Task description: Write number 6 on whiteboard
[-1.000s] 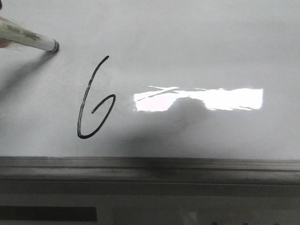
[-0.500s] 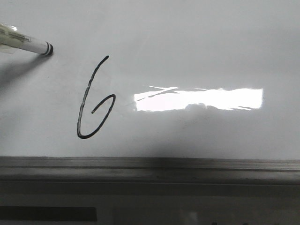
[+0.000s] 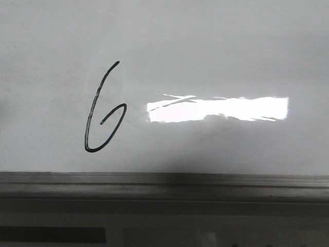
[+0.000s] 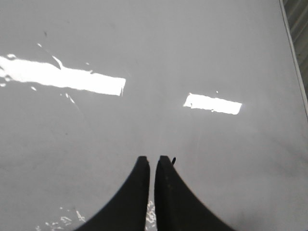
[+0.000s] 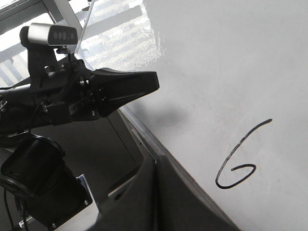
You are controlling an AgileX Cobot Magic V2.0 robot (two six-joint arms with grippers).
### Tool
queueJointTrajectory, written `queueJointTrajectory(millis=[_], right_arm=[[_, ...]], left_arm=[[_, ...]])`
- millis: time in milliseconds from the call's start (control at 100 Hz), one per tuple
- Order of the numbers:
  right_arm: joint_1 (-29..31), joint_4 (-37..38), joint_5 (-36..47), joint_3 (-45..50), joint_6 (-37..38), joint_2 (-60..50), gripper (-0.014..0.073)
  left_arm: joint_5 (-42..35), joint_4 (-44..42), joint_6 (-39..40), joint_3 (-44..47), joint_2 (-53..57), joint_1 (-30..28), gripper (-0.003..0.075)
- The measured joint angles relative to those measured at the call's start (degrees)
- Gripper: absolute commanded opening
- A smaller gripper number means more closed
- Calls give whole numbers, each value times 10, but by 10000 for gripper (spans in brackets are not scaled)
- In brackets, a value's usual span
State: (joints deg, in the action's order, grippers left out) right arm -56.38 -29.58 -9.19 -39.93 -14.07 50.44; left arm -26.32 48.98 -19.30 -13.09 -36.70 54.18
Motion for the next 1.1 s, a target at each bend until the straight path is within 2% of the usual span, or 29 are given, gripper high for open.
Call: queueJointTrajectory(millis=[260,490,820,1100], right_arm=[[0,2,7,0,0,-2,-64],[0,58,8,1,0,-49,-64],[0,145,16,57,0,-253,-64],[2,158,18,151,0,-451,-64]], left_arm=[[-15,-8,-1,0,0,0,-20],[4,-34,-5,0,46,0,-20],[125,-31,-78,0,233,0,-20],[248,-49,-109,0,371,0,-20]])
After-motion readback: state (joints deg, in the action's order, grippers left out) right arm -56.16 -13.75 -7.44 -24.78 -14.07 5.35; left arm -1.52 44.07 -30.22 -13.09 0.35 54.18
